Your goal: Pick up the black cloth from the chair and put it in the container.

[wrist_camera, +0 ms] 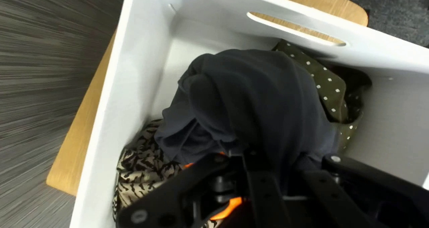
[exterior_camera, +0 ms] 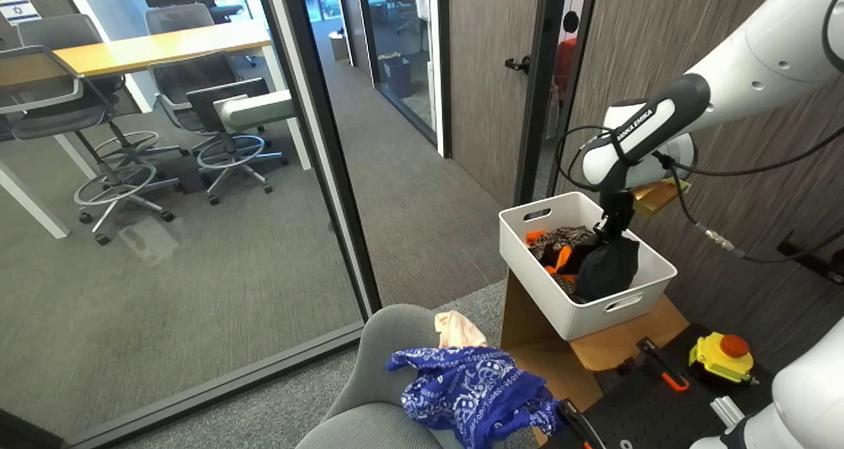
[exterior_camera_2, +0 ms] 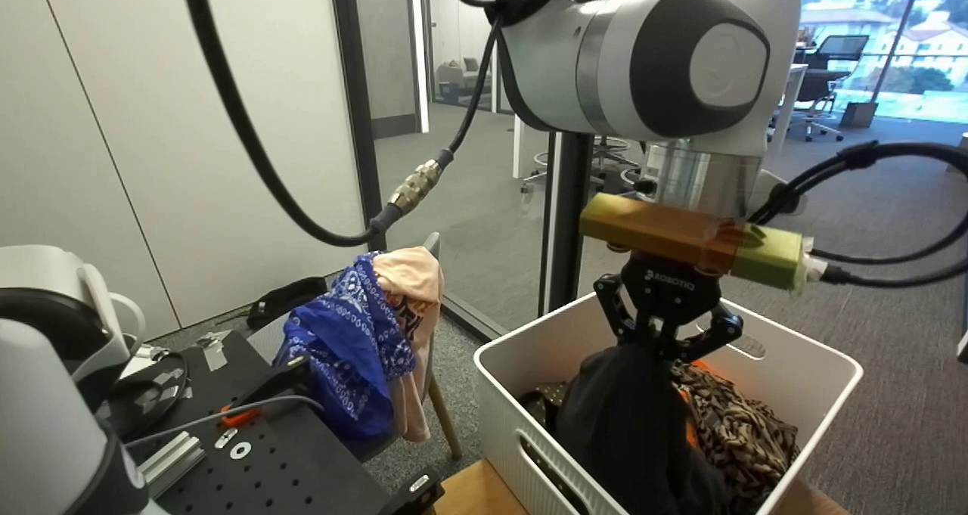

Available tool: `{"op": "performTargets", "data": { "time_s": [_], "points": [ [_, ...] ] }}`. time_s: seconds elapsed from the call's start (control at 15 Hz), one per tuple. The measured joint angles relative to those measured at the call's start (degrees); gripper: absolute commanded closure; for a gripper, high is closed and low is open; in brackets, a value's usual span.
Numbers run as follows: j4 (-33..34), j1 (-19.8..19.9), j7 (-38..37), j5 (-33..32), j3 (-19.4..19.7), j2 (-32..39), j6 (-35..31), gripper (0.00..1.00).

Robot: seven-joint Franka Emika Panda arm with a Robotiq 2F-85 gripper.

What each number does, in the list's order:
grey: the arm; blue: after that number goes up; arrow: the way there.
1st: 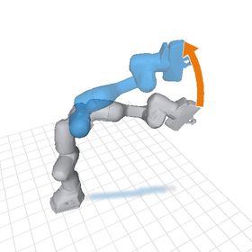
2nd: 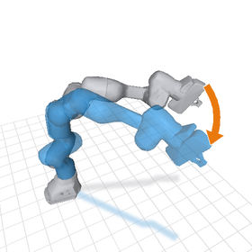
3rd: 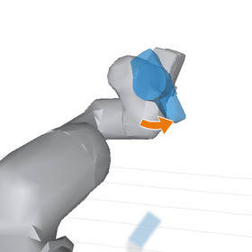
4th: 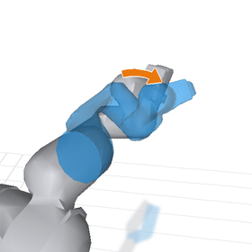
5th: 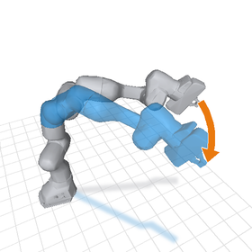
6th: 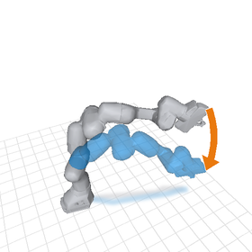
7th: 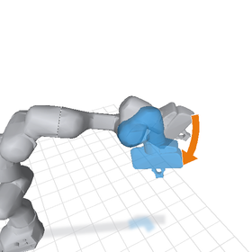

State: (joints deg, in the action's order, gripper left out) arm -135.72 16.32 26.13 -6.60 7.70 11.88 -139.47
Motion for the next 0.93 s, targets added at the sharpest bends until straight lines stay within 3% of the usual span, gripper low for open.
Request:
{"op": "performTargets", "data": {
  "time_s": [0.33, 0.4, 0.53, 0.93],
  "points": [
    [-3.1, 2.4, 8.2, 10.8, 0.0, -0.1, -5.3, 0.90],
    [-3.5, 2.6, 9.3, 12.1, 0.0, -0.1, -5.8, 0.65],
    [-4.0, 2.7, 10.9, 14.2, 0.0, -0.4, -6.1, 0.59],
    [-6.0, 2.6, 11.7, 16.2, 0.0, -4.7, -2.8, 0.13]
  ]
}}
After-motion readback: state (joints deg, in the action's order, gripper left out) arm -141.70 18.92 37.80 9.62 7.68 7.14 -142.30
